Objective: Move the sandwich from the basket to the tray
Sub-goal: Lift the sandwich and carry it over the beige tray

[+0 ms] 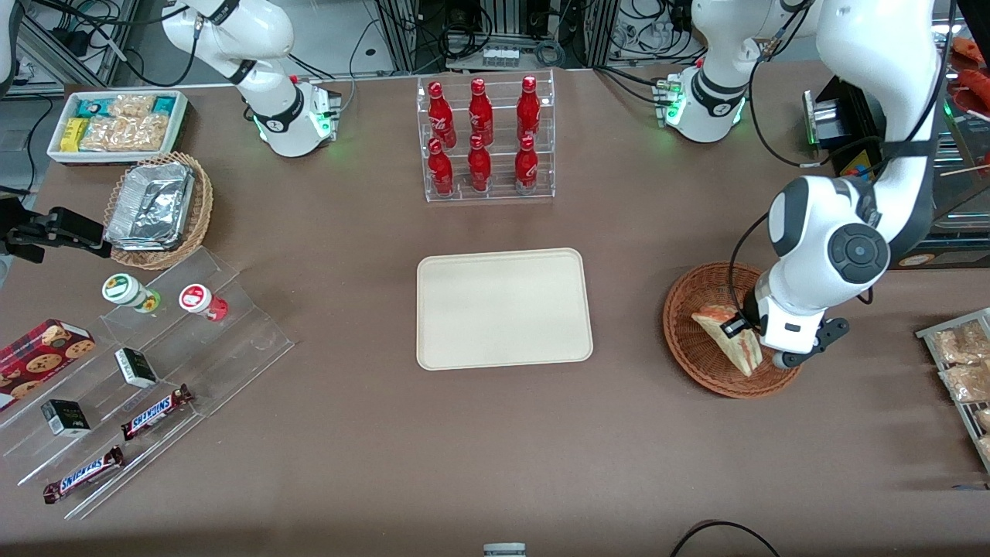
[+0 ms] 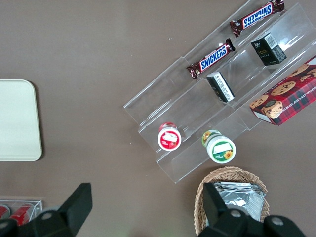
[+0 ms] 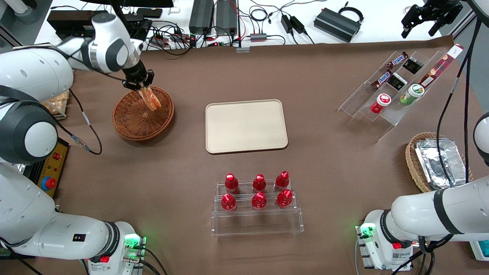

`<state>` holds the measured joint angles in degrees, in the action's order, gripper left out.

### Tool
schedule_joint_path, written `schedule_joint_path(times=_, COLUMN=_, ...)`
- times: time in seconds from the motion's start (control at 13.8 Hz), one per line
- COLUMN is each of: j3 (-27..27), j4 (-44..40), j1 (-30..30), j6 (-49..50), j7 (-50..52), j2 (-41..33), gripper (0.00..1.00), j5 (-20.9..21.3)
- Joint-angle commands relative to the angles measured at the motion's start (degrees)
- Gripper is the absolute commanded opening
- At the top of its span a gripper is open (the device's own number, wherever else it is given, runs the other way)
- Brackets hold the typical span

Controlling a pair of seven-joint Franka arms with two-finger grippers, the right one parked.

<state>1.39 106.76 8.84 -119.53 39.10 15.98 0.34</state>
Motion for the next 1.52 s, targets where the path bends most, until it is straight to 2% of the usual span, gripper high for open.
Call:
schedule_joint_path(times=0.0, j3=-0.4, j4=-9.0, j1=4.9, j6=8.7, j7=0.1, j2=0.7, gripper=0.00, j5=0.4)
schedule_joint_path(times=0.36, j3=-0.3, j4=-15.1, j1=16.4, j6=9.1, j7=1.2, j2=4.0, gripper=0.00, j5=-0.3)
schedule_joint_path(times=0.58, j3=-0.3, j4=-20.6, j1=23.5, j6=9.1, j7=1.6, j2=10.4, gripper=0.00, j5=-0.4)
schedule_joint_path(times=1.01, j3=-0.3, j4=-28.4, j1=31.8, j6=8.5, j7=5.9, j2=20.5, gripper=0.00, j5=-0.4)
schedule_joint_path(times=1.45, j3=-0.3, j4=-30.0, j1=36.6, j6=3.8, j7=5.8, j2=26.5, gripper=0.00, j5=-0.4)
